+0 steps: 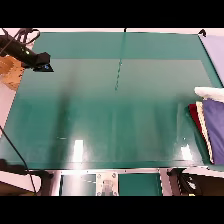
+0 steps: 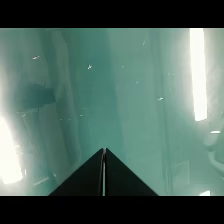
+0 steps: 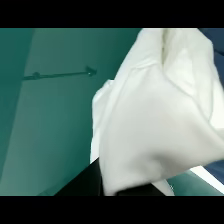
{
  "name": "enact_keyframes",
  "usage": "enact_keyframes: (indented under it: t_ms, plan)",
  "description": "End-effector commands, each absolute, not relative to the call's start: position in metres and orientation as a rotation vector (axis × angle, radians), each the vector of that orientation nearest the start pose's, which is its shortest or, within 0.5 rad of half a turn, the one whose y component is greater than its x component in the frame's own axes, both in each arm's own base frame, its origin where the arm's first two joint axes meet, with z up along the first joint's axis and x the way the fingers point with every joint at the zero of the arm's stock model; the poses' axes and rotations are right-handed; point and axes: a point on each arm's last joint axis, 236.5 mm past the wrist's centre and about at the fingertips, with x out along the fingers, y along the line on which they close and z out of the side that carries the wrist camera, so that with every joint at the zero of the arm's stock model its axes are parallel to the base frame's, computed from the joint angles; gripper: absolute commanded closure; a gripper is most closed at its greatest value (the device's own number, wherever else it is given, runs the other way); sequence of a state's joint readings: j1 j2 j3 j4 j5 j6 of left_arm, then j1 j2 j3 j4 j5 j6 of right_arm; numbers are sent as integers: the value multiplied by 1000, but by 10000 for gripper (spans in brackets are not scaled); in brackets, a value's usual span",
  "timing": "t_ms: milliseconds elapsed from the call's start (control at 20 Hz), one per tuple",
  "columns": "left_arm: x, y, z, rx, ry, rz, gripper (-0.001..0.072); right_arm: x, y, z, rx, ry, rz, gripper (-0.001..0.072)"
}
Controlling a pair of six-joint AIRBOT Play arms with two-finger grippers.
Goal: Fold the shirts.
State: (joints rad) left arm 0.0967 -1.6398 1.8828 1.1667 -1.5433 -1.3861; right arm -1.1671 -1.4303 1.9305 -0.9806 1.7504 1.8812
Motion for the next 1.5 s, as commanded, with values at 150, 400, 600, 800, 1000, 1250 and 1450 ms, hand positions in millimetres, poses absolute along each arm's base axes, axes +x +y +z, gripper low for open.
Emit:
enact_keyframes:
  t_ms: [150, 400, 600, 800, 1000, 1250, 1450]
  plan:
    - [468, -48, 104, -168, 1219, -370, 684, 173, -306, 175, 1191, 940, -860, 694]
    - [470, -47, 104, -169, 1212, -368, 684, 130, -300, 86, 1215, 1178, -948, 694]
    - [470, -47, 104, -168, 1212, -368, 684, 93, -294, 20, 1194, 1331, -1047, 602]
    - [471, -47, 105, -168, 1208, -368, 684, 70, -272, 5, 1220, 1464, -1070, 94]
    - [480, -50, 110, -153, 1153, -387, 684, 118, -261, 26, 1303, 1366, -922, 94]
    - [473, -57, 136, -199, 1110, -386, 685, 232, -210, 50, 1223, 1305, -556, 690]
    - [440, -60, 165, -207, 1074, -370, 685, 291, -161, 53, 1007, 1282, -424, 695]
